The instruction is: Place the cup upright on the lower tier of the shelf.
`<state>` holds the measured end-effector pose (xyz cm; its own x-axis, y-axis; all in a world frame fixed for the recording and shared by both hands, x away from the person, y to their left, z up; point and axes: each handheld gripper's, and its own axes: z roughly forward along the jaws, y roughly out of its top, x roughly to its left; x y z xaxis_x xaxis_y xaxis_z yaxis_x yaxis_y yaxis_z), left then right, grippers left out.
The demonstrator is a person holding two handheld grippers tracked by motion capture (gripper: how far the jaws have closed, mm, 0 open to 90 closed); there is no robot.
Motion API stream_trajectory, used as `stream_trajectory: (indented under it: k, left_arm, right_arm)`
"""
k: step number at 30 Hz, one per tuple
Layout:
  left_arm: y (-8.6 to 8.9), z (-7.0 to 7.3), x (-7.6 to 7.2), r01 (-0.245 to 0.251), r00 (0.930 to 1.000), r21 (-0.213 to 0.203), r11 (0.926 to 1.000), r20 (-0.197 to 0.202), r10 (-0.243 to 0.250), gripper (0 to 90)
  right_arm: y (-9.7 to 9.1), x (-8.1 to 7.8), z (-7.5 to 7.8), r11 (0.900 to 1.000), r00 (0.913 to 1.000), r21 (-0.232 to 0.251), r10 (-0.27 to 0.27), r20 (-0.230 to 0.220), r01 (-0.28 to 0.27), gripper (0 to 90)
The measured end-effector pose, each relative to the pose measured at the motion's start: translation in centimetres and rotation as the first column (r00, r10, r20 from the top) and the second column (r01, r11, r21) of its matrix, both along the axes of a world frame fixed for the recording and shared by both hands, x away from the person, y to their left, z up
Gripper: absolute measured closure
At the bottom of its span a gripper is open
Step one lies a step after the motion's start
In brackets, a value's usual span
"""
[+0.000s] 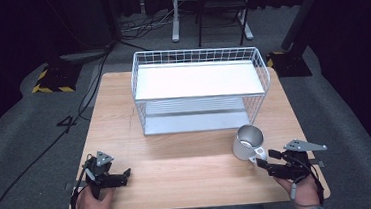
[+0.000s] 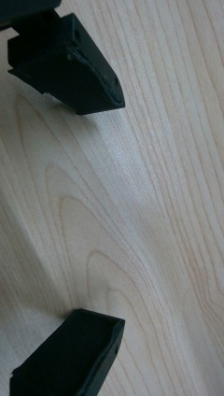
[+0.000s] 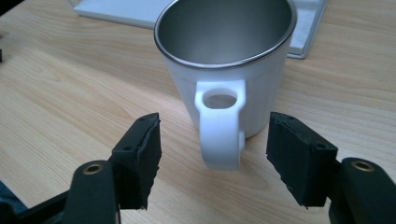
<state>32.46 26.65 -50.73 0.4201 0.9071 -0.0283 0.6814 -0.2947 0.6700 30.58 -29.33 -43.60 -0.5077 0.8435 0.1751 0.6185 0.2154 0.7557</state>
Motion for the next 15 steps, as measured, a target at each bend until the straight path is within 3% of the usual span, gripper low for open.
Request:
stream_trajectory:
  k: [10, 15]
  left_arm:
    - [0.0, 0.0, 0.0, -0.001, 1.0000, -0.002, 1.0000, -0.001, 0.001, 0.5]
    - [0.0, 0.0, 0.0, 0.000, 1.0000, 0.000, 1.0000, 0.000, 0.000, 0.5]
  right_arm:
    - [1.2, 0.9, -0.8, 0.9974, 0.9993, -0.072, -0.008, -0.035, 0.005, 52.9]
    - [1.5, 0.9, -0.7, 0.9937, 0.9997, -0.111, -0.013, -0.019, 0.010, 69.8]
